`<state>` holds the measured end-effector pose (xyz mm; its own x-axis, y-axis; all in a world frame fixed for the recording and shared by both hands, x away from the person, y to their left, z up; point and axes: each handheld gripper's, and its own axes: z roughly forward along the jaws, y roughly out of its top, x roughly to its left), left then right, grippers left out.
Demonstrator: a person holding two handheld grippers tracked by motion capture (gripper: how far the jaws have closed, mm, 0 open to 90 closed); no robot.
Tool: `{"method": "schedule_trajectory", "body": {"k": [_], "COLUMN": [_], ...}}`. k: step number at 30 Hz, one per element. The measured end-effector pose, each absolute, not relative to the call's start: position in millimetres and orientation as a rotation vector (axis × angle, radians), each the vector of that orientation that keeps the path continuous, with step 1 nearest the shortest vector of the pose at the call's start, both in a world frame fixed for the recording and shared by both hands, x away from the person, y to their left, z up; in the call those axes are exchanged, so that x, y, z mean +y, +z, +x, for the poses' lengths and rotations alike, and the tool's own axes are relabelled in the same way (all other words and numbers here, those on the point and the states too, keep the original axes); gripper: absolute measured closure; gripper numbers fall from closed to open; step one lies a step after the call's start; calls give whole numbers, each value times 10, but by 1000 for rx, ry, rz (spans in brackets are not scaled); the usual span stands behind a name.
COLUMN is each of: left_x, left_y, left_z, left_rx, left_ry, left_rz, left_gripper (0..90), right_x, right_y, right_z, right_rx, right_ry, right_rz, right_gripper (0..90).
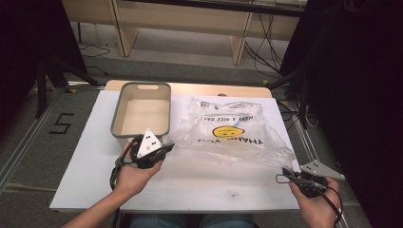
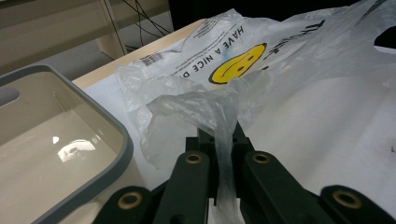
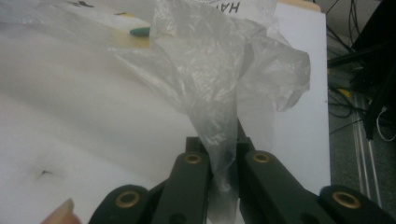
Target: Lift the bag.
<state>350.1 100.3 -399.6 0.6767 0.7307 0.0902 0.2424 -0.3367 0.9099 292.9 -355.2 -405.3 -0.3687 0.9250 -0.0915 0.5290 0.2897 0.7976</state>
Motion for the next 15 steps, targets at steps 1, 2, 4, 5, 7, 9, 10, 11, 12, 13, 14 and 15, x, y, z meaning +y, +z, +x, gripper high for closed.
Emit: {"method": "schedule_trajectory", "body": {"k": [1,2,4,5,7,9,10,11,12,13,14,15], "left_x": [1011,1013,1019,1023,1027,1026,1027,1030,1032,1034,1030,1028], "left_y": [-3987,-3980,-3968,-3964,-3960,-3966,-3969,-3971,-3971,-3970,-3968,-3963], "left_z": [3503,3503,3506,3509,3516,3523,3527,3531,3534,3536,3537,3534], "left_rx": [760,763,764,764,763,765,767,767,767,766,766,765], "left_ry": [618,619,625,626,630,629,628,628,627,626,627,630], "left_rz": [1894,1887,1881,1878,1876,1866,1863,1861,1859,1858,1850,1849], "left_gripper": [893,893,893,893,893,893,893,893,893,893,893,893], "right_x": [-3546,-3542,-3533,-3533,-3533,-3534,-3533,-3533,-3533,-3534,-3534,-3534], "right_y": [-4038,-4024,-3999,-3999,-3993,-3992,-3988,-3985,-3968,-3962,-3962,-3954], "right_z": [2930,2931,2947,2947,2962,2967,2967,2970,2967,2970,2970,2970], "right_rx": [2000,1996,1987,1987,1987,1984,1980,1973,1963,1955,1955,1950], "right_ry": [935,937,944,944,950,949,951,954,957,964,964,968], "right_rz": [1289,1284,1268,1268,1270,1268,1271,1267,1266,1259,1259,1257], "right_gripper": [900,900,900,900,900,900,900,900,900,900,900,900]}}
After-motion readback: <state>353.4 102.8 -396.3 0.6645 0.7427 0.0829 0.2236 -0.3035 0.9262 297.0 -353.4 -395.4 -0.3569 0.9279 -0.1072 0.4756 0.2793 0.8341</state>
